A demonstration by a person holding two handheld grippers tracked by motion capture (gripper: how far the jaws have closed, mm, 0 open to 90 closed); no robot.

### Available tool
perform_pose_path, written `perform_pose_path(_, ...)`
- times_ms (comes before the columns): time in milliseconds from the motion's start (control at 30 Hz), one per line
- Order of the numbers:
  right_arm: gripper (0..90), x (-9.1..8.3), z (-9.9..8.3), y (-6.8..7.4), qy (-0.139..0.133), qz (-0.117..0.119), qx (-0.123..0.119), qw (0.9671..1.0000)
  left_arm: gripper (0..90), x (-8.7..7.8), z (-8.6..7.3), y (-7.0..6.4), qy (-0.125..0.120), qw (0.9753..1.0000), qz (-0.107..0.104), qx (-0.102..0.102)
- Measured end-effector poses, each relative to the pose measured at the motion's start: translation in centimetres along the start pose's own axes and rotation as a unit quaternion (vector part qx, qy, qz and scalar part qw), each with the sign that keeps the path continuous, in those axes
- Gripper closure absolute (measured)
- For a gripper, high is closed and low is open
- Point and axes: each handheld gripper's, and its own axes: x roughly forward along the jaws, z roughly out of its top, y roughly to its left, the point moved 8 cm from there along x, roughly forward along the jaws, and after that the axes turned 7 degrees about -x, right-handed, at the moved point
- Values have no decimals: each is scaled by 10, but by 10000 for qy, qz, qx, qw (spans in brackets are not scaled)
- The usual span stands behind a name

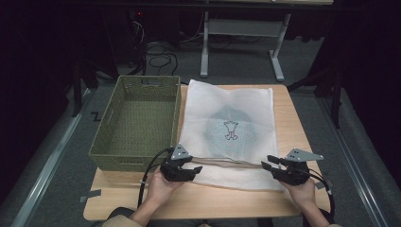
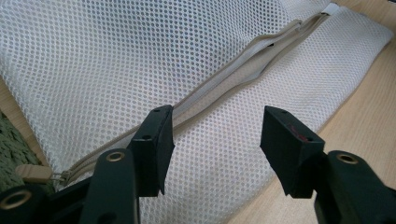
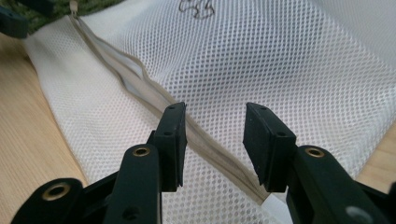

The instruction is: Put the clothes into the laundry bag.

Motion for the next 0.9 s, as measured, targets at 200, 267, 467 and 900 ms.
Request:
perform_pose_path(200,597,10,-9,3,178,-1,-47,9998,440,1,-1,1,25,10000,11,-5)
perform_pose_path(267,596,11,-11,2,195,-3,-79,9998,439,1,-2,1,46,10000,20,5)
perform_pose_path(467,585,16,-17,5,268,102,-30,9996,438,3,-3,1,70,10000,25,-11)
perform_pose_path(900,580,26,-24,15,399,147,-269,9987,433,11,-10,3,196,9998,68,-61)
